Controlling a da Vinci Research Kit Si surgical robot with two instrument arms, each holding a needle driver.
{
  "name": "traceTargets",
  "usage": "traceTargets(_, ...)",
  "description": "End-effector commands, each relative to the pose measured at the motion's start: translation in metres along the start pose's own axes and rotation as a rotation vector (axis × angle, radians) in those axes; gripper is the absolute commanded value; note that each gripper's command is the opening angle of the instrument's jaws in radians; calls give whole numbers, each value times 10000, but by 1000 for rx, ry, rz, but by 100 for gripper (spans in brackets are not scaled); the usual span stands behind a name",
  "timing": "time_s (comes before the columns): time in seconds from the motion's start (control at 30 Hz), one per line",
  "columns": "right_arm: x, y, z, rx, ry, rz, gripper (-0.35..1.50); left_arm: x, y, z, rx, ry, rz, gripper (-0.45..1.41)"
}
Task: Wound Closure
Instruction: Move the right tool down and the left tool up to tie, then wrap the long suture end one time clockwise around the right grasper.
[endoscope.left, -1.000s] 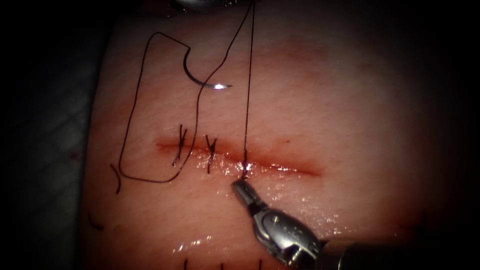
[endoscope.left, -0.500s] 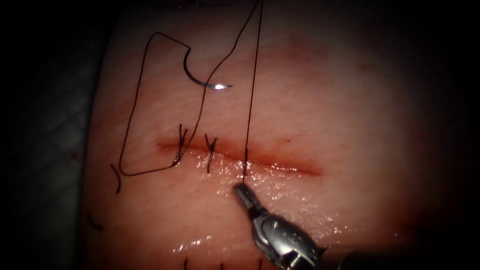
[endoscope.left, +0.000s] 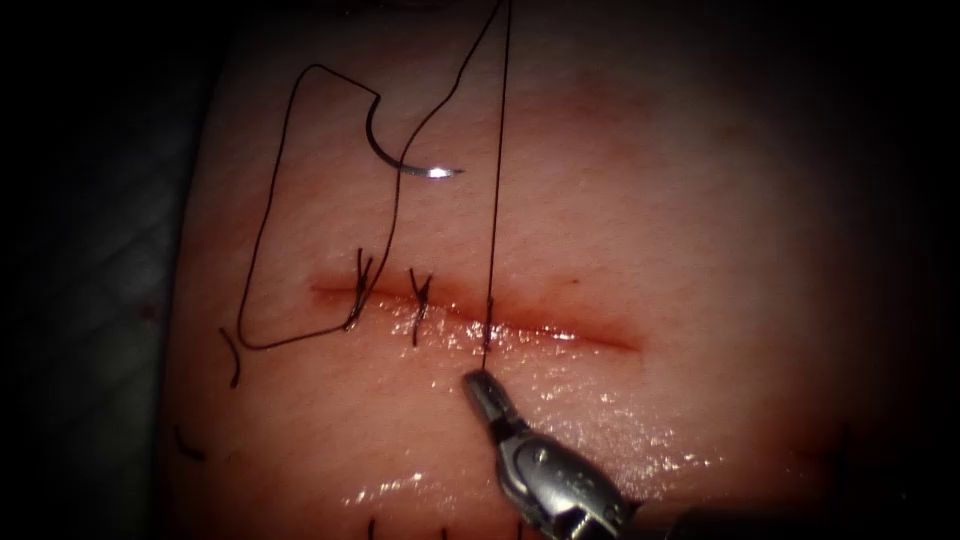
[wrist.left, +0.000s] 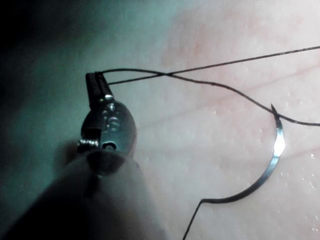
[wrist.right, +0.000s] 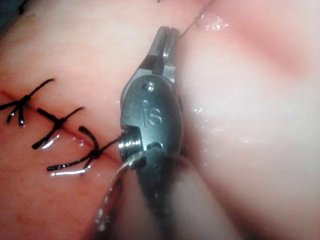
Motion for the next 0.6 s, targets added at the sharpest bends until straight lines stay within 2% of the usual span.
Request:
traceTargets(0.03,-4,-3,2,15,24,-41,-35,0,1,5,-24,3,-18,-45)
traceTargets(0.1,1,-1,2,27,42,-72,-35,5,11,-3,-68,0,-47,-45)
traceTargets(0.2,9,2,1,42,62,-131,63,17,29,-23,-167,-10,-114,-45)
traceTargets(0.23,13,4,0,54,68,-129,76,21,34,-30,-197,-14,-136,-45)
traceTargets(0.27,15,4,-2,59,70,-139,101,26,38,-37,-230,-19,-146,-45)
traceTargets(0.33,20,6,-5,71,66,-143,128,39,50,-55,-299,-26,-182,-45)
traceTargets(0.37,23,7,-7,82,67,-146,137,45,56,-64,-325,-28,-191,-45)
traceTargets(0.47,33,10,-14,119,62,-171,147,67,74,-95,-395,-25,-193,-45)
traceTargets(0.6,47,13,-23,156,82,-209,147,97,95,-136,-449,-6,-189,-45)
